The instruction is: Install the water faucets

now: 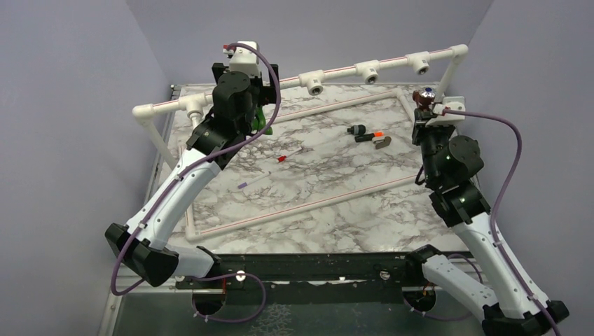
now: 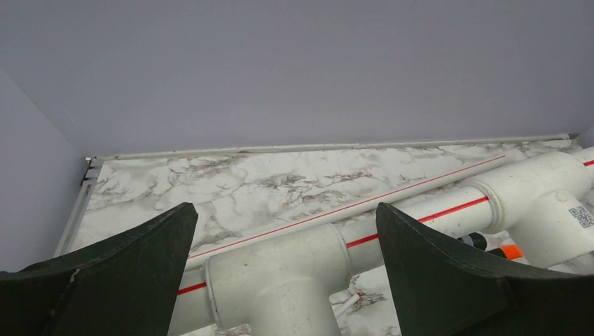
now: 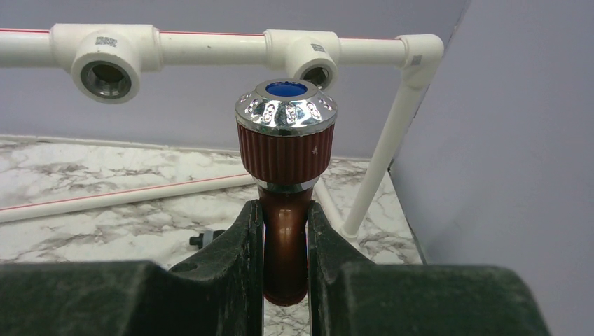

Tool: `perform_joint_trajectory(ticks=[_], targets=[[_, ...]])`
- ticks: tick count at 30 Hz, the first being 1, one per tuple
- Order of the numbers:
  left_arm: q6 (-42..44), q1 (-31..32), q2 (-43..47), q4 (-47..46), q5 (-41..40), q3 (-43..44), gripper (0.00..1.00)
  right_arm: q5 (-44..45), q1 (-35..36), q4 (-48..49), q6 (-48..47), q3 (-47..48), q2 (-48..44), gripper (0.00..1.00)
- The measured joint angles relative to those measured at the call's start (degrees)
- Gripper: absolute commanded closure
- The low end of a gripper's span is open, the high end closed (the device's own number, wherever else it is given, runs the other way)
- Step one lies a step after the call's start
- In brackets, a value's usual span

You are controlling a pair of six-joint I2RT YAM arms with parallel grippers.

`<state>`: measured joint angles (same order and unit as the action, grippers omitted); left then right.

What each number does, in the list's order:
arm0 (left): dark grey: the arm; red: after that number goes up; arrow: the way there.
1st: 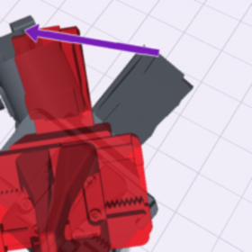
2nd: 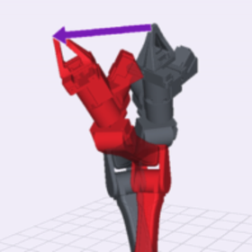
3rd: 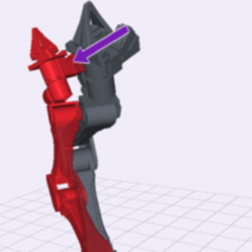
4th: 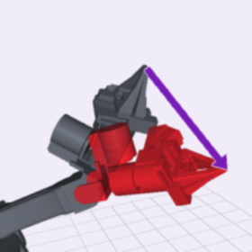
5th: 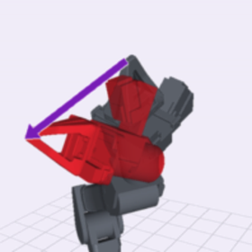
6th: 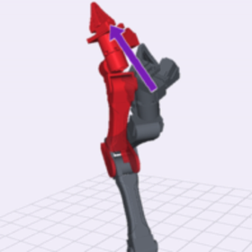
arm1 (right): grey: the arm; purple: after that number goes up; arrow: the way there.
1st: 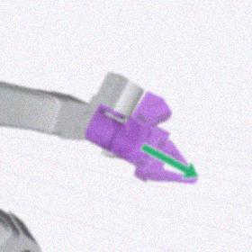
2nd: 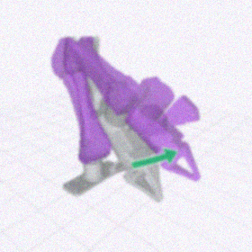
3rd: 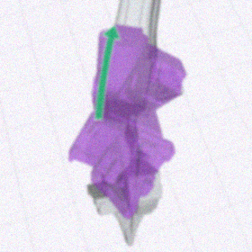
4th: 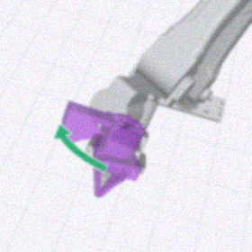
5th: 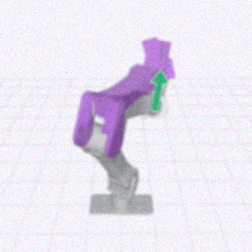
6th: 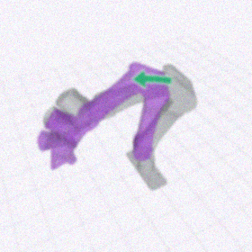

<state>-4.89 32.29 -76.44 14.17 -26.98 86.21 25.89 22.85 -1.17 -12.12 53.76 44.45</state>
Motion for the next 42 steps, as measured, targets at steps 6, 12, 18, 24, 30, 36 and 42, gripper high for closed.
perform_joint_trajectory(ticks=[6,12,18,24,30,36,42], targets=[[1.42,0.02,1.49,-4.48,-0.22,-3.5,0.01,-5.55,-6.97,3.98,0.11,-0.13,5.4,0.99],[2.47,0.46,2.69,-8.13,-0.46,-6.21,0.01,-16.61,-18.73,6.86,5.81,-1.16,6.91,0.99],[3.89,1.95,3.28,-9.92,-2.32,-7.67,0.01,-26.23,-24.46,12.15,12.79,-6.58,6.86,1.0],[4.74,2.84,3.39,-10.95,-4.17,-8.28,0.01,-32.7,-28.11,16.31,17.16,-10.6,6.4,0.99],[4.96,2.97,3.39,-11.32,-4.59,-8.59,0.01,-37.13,-31.3,22.32,19.85,-12.59,6.03,1.0],[5.16,2.99,3.37,-11.37,-4.81,-8.76,0.01,-41.33,-33.51,28.41,21.64,-14.6,6.69,1.0],[5.16,2.99,3.37,-11.37,-4.81,-8.79,0.01,-45.75,-34.36,34.05,23.3,-14.69,8.31,0.99]])
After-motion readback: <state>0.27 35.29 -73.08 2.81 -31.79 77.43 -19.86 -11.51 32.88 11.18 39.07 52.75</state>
